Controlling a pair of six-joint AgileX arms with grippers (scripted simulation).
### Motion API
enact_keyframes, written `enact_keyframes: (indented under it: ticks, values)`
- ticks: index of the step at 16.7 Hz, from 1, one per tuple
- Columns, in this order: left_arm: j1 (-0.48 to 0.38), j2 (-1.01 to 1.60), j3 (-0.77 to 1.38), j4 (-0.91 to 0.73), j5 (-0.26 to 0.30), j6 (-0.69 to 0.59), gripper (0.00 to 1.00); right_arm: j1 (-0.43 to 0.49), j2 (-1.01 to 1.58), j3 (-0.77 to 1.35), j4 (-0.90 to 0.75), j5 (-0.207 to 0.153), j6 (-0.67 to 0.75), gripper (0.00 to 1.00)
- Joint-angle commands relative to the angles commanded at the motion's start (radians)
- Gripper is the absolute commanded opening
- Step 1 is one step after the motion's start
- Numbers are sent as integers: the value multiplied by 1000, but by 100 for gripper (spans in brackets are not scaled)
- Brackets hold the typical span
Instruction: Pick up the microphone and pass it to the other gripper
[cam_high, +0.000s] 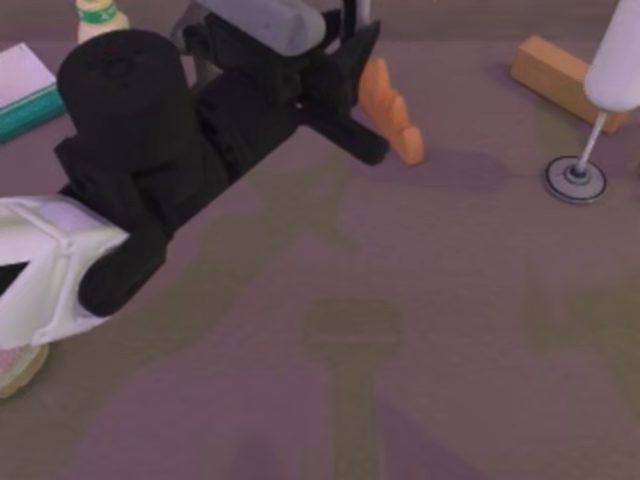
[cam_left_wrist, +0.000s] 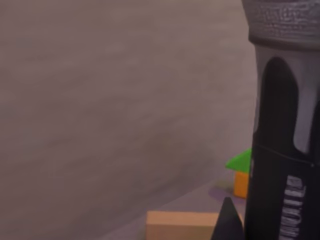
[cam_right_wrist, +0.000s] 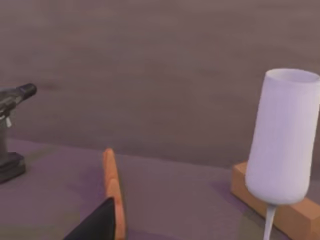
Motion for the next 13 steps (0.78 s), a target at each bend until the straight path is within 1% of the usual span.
enact_keyframes:
  ticks: [4, 8, 11, 13]
  values:
    - [0, 0, 0, 0, 0, 0, 0, 179, 293, 193, 103, 48, -10, 100]
    - [0, 0, 0, 0, 0, 0, 0, 343, 555, 360, 192, 81, -16, 100]
    - [0, 0, 0, 0, 0, 0, 0, 434, 694, 447, 238, 95, -19, 100]
    - [0, 0, 0, 0, 0, 0, 0, 468, 745, 480, 256, 100, -19, 100]
